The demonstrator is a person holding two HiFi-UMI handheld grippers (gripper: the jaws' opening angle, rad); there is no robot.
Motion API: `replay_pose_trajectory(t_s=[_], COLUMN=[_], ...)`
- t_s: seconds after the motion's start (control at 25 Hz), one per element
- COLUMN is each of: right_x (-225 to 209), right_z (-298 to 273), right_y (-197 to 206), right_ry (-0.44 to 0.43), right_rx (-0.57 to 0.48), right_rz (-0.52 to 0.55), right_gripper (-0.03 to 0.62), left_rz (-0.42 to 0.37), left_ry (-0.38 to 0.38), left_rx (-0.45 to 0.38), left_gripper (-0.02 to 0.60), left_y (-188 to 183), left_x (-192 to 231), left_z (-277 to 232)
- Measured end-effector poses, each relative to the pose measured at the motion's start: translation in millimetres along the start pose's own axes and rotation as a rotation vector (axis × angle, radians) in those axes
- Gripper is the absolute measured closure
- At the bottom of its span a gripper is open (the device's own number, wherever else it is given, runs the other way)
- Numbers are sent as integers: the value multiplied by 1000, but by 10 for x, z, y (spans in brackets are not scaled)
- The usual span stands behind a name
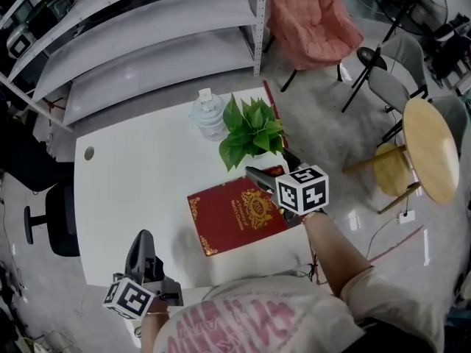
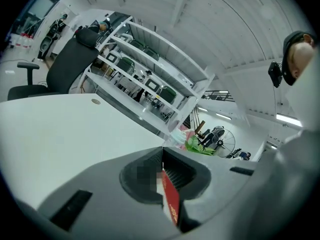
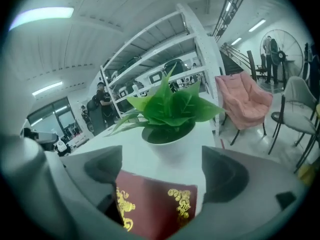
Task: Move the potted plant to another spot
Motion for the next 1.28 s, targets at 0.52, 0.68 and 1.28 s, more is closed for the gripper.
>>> replay_pose_trajectory(t_s=[0.52,0.68,1.28], right_x=[-42,-70,-44], right_z=[-412,-505,-532], right_y=[-112,-141,-181], right_ry=[70,72,104], right_rx=[-20,-27,-33], right_rz=[167,164,220], right_gripper=[44,43,72], left_rz=[-24,-24,-32], left_ry=[-123,-150,-203], left_rx=[-56,-79,-98], left_gripper=[578,577,577], left_y=[-81,-98,-20], left_x=[154,178,171], left_z=[465,566,801])
Point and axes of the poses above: the fingertips, and each gripper's own axes: z backward along the fingers, x to its left, y out of its underside, the point moved 8 cm from there along z, backward along the fingers, and after that the axes turned 11 degrees about -x, right-handed, at the moved point
